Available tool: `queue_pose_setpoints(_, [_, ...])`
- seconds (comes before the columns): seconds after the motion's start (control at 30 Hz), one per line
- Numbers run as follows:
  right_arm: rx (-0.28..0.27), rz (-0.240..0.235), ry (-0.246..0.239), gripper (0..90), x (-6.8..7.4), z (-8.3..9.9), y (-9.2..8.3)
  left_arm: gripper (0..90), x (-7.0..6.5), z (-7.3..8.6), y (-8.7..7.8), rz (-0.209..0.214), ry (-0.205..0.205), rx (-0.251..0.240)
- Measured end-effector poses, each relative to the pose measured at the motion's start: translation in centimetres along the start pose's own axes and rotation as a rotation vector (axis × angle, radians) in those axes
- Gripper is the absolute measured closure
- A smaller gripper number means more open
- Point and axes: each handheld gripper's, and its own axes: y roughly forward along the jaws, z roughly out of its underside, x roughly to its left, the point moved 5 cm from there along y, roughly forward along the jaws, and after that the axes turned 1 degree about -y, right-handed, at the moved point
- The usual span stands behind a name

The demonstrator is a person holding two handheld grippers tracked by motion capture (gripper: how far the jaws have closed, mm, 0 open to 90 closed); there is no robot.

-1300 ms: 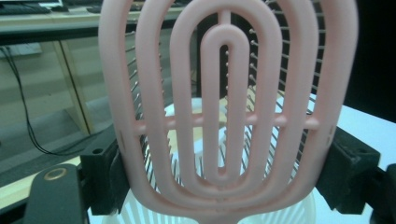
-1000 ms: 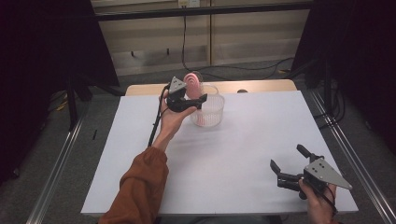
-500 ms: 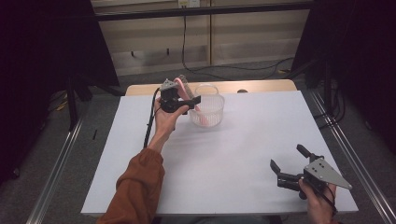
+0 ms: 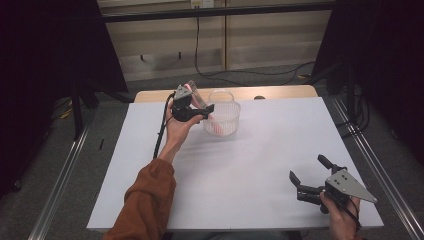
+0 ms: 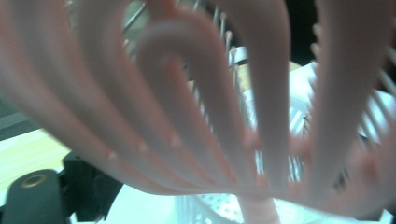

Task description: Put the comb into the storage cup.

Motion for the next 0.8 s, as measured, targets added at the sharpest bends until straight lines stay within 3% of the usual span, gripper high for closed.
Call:
queue_pose_setpoints(0.23, [-0.001, -0.002, -0.001, 0.0, 0.03, -0.01, 0.02, 7.8, -0.32, -0.12, 0.04, -0.008, -0.007, -0.004])
queue_pose_setpoints(0.6, [-0.001, -0.002, 0.001, 0.0, 0.01, -0.01, -0.01, 5.3, -0.32, -0.10, 0.79, 0.000, 0.024, -0.033])
queue_pose_setpoints(0.8, [-0.001, -0.002, 0.000, 0.0, 0.00, 0.00, -0.01, 4.3, -0.15, -0.11, 0.24, 0.000, 0.039, -0.014])
